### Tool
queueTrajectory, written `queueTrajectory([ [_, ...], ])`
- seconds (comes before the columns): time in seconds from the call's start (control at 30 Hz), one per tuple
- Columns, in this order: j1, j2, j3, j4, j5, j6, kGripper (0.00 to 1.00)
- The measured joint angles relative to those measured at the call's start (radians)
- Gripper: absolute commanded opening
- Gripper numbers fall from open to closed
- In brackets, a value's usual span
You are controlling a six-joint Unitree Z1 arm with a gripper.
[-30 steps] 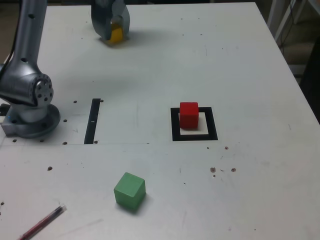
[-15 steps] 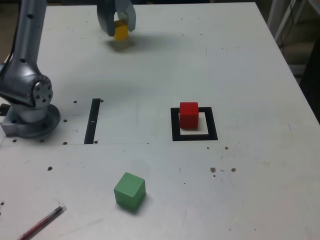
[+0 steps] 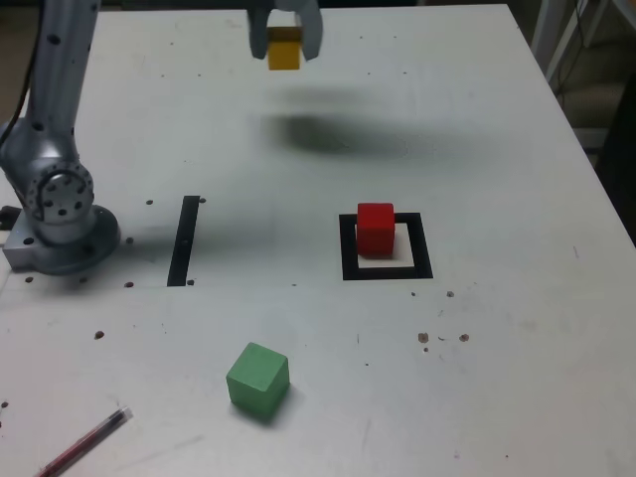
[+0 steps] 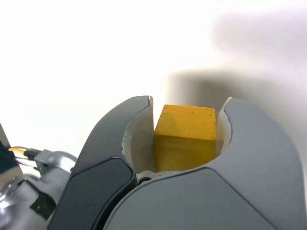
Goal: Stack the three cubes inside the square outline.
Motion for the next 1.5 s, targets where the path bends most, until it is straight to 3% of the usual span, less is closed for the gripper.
queueTrajectory([
  [0.53, -0.499, -0.053, -0.039, 0.027, -0.102, -0.132, 0.17],
  [0.97, -0.599, -0.054, -0.043, 0.033, -0.105, -0.266, 0.17],
  [1.33, -0.693, -0.031, 0.015, 0.029, -0.124, -0.527, 0.17],
  [1.5, -0.720, 0.007, 0.018, 0.017, -0.135, -0.567, 0.17],
])
